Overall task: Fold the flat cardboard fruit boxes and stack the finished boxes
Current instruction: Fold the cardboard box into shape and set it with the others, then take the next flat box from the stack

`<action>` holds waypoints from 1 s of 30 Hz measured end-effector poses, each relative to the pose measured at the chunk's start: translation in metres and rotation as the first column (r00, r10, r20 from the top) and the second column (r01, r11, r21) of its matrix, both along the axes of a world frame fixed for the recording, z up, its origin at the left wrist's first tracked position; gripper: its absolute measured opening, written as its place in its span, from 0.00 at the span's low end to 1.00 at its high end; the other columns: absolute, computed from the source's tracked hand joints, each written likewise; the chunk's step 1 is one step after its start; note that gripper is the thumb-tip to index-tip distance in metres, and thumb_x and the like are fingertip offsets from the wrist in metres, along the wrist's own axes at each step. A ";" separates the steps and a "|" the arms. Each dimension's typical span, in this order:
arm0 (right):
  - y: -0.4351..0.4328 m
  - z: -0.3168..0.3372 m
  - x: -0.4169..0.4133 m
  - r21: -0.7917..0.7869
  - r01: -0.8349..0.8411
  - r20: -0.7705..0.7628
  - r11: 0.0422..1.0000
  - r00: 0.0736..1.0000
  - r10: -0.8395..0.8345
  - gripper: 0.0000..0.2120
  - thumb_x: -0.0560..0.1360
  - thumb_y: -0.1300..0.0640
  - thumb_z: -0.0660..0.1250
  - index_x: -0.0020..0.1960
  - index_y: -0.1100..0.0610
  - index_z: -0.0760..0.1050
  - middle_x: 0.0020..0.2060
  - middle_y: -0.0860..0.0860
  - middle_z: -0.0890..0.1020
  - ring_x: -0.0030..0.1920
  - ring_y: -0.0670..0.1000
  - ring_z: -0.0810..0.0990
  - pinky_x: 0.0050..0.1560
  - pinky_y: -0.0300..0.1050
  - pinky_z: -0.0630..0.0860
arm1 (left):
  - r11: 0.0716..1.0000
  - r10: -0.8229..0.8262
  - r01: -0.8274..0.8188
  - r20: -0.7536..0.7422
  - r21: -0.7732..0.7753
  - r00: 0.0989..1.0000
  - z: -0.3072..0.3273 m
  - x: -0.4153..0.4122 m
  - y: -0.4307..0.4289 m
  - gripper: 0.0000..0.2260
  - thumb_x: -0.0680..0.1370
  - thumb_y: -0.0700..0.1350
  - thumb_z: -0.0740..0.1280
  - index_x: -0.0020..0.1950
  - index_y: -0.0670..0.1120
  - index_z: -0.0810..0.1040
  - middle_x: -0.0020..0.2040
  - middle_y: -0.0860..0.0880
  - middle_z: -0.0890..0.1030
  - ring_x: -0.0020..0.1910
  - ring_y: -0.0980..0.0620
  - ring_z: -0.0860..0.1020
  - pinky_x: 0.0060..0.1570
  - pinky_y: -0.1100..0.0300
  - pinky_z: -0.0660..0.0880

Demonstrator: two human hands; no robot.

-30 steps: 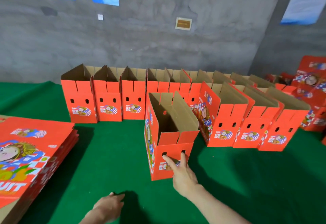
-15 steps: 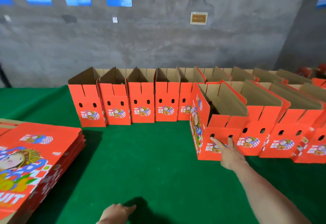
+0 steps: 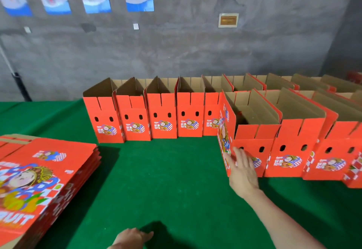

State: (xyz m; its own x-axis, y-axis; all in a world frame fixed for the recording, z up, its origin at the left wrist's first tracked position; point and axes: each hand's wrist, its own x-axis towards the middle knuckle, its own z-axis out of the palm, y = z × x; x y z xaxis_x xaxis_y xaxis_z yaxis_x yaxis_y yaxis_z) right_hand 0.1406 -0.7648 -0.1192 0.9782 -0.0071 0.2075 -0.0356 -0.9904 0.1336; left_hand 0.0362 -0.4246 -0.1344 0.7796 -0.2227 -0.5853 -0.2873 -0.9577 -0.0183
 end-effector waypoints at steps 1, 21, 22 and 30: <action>0.005 0.003 0.005 -0.056 -0.070 -0.025 0.996 0.997 0.069 0.43 0.72 0.61 0.63 0.77 0.47 0.39 0.77 0.55 0.37 0.76 0.59 0.34 0.74 0.59 0.34 | 1.000 0.007 -0.007 -0.001 -0.001 1.000 0.000 0.001 0.001 0.22 0.83 0.43 0.50 0.76 0.59 0.56 0.71 0.40 0.68 0.70 0.46 0.67 0.69 0.56 0.59; 0.266 0.057 -0.118 0.676 -0.432 -0.067 0.597 0.771 0.634 0.18 0.79 0.54 0.63 0.68 0.53 0.70 0.66 0.45 0.73 0.67 0.43 0.68 0.61 0.21 0.51 | 0.762 0.565 -0.294 0.370 -0.577 0.737 0.028 -0.039 0.141 0.21 0.79 0.46 0.60 0.73 0.49 0.66 0.74 0.49 0.67 0.72 0.52 0.66 0.69 0.65 0.59; 0.275 0.055 -0.124 0.675 -0.439 -0.089 0.593 0.750 0.656 0.18 0.79 0.54 0.63 0.68 0.52 0.70 0.66 0.44 0.72 0.67 0.43 0.68 0.62 0.22 0.52 | 0.722 0.637 -0.301 0.428 -0.623 0.641 0.041 -0.036 0.169 0.20 0.79 0.45 0.61 0.72 0.48 0.68 0.73 0.48 0.68 0.70 0.51 0.68 0.69 0.63 0.61; 0.329 0.049 -0.151 0.671 -0.369 -0.252 0.643 0.701 0.667 0.19 0.79 0.51 0.63 0.69 0.49 0.70 0.66 0.44 0.73 0.67 0.42 0.68 0.68 0.33 0.58 | 0.719 0.675 -0.613 0.542 -0.328 0.502 0.069 -0.036 0.352 0.29 0.81 0.60 0.51 0.78 0.48 0.51 0.79 0.47 0.46 0.78 0.47 0.45 0.74 0.44 0.46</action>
